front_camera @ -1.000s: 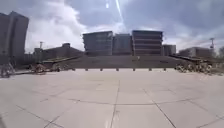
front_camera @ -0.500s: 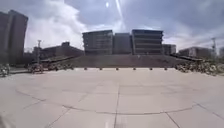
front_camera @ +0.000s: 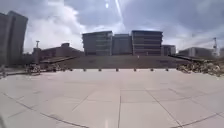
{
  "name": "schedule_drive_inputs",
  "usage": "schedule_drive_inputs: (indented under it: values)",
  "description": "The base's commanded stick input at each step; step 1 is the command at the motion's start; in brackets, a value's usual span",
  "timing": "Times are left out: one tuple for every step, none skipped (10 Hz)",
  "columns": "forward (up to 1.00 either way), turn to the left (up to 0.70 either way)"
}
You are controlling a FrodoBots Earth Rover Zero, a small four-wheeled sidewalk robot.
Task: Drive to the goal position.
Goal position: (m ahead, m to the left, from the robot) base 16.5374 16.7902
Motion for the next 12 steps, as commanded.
schedule_drive_inputs:
  values:
    - [0.70, 0.00]
    - [0.70, 0.00]
    - [0.70, 0.00]
    - [0.70, 0.00]
    - [0.70, 0.00]
    - [0.70, 0.00]
    - [0.70, 0.00]
    - [0.70, 0.00]
    - [0.70, 0.00]
    - [0.70, 0.00]
    - [0.70, 0.00]
    - [0.70, 0.00]
